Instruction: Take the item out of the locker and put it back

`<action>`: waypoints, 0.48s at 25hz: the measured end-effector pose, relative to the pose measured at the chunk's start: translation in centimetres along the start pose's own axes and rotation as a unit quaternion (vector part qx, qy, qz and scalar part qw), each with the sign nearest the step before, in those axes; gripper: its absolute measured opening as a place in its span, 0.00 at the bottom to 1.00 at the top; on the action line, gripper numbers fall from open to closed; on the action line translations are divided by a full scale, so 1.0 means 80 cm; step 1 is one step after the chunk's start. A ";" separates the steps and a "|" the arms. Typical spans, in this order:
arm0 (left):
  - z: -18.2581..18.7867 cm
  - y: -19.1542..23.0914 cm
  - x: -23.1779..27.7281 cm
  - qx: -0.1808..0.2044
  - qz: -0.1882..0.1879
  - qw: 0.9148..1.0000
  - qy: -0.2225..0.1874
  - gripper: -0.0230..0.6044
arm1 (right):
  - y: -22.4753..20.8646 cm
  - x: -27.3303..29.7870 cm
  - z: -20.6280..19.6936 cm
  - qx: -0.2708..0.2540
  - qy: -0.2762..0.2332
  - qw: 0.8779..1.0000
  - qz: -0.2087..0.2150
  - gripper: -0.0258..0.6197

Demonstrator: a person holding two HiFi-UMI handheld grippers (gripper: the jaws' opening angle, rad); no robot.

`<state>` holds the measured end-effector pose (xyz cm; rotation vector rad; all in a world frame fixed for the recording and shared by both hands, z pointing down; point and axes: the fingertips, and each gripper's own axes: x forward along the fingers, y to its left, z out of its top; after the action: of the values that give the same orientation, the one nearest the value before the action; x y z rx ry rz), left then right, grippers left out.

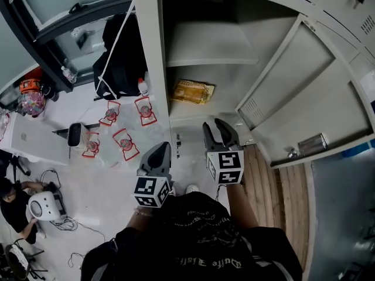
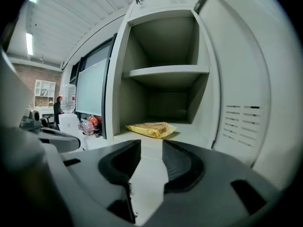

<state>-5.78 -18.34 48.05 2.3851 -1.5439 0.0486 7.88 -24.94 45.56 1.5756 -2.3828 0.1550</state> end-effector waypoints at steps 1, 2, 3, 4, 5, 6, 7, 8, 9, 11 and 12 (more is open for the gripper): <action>-0.001 -0.002 0.002 0.000 -0.002 1.000 0.000 0.05 | -0.001 -0.005 -0.001 0.003 -0.007 1.000 -0.002 0.26; -0.003 -0.003 0.003 0.000 -0.004 1.000 0.001 0.05 | -0.002 -0.010 -0.003 0.004 -0.012 1.000 -0.005 0.26; -0.004 -0.005 0.004 0.001 -0.006 1.000 0.002 0.05 | -0.002 -0.014 -0.007 0.006 -0.015 1.000 -0.008 0.26; -0.006 -0.007 0.005 0.002 -0.007 1.000 0.002 0.05 | -0.002 -0.019 -0.011 0.008 -0.017 1.000 -0.011 0.26; -0.006 -0.009 0.005 0.004 -0.010 1.000 0.003 0.05 | -0.002 -0.023 -0.015 0.011 -0.018 1.000 -0.015 0.26; -0.006 -0.011 0.005 0.008 -0.013 1.000 0.003 0.05 | -0.003 -0.027 -0.020 0.015 -0.018 1.000 -0.019 0.26; -0.006 -0.014 0.006 0.013 -0.016 1.000 0.003 0.05 | -0.004 -0.031 -0.024 0.018 -0.018 0.999 -0.024 0.26; -0.006 -0.016 0.007 0.017 -0.020 1.000 0.003 0.05 | -0.005 -0.034 -0.028 0.021 -0.016 0.999 -0.029 0.26; -0.007 -0.019 0.008 0.021 -0.024 0.999 0.004 0.05 | -0.006 -0.037 -0.033 0.022 -0.012 0.999 -0.035 0.26; -0.008 -0.023 0.010 0.024 -0.031 0.999 0.005 0.05 | -0.007 -0.042 -0.041 0.025 -0.006 0.999 -0.044 0.26; -0.009 -0.024 0.010 0.025 -0.032 0.999 0.005 0.05 | -0.006 -0.045 -0.044 0.028 -0.006 0.999 -0.046 0.26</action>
<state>-3.60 -18.10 48.46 2.4682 -1.4763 0.0873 10.24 -21.13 47.82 1.7129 -2.3295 0.1951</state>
